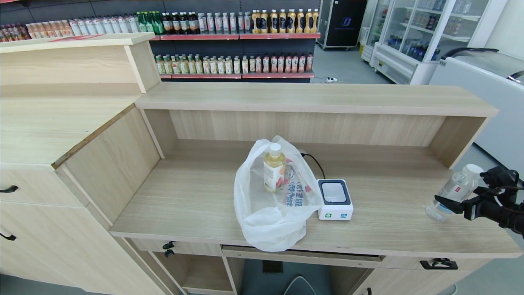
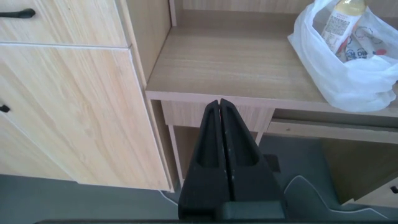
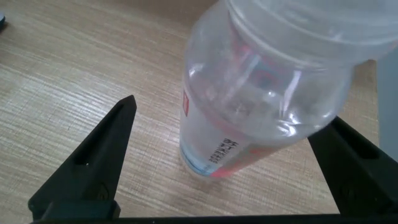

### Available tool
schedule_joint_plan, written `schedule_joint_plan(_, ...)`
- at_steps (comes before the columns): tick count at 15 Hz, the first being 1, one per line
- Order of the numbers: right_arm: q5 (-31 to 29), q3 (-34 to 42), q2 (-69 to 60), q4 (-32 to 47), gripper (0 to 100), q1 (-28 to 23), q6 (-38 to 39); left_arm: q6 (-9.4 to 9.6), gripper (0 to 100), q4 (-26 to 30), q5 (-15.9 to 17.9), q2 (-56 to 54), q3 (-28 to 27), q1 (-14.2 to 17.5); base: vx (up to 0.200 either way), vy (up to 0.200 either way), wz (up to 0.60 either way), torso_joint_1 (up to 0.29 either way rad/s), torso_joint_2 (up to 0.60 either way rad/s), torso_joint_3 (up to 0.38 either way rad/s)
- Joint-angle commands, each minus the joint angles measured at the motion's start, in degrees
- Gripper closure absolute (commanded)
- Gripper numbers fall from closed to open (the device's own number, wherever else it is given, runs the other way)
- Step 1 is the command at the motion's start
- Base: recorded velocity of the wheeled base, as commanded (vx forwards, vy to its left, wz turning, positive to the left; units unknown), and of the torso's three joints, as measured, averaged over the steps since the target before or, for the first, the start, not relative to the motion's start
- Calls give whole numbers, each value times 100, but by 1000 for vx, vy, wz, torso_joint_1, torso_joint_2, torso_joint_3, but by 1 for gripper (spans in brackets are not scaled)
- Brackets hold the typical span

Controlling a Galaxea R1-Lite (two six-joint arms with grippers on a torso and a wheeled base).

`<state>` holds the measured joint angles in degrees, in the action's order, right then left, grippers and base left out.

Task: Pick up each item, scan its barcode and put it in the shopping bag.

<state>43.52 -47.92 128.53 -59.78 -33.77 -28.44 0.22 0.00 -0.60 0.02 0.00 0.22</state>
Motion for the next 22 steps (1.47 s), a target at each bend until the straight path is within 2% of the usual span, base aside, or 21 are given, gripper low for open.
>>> schedule_joint_plan(1,-1,-42,120,-7,0,72,-4,-4,100,0,-2,-2,0,4,0,0,0,0,0,0)
schedule_joint_plan(20,-1,-288,384,-113,0,336,5,-4,100,0,-2,-2,0,4,0,0,0,0,0,0)
schedule_joint_plan(21,-1,-288,393,-174,100,353,14,4,100,0,-2,-2,0,4,0,0,0,0,0,0)
schedule_joint_plan(22,-1,-288,393,-183,100,353,14,4,100,0,-2,-2,0,4,0,0,0,0,0,0)
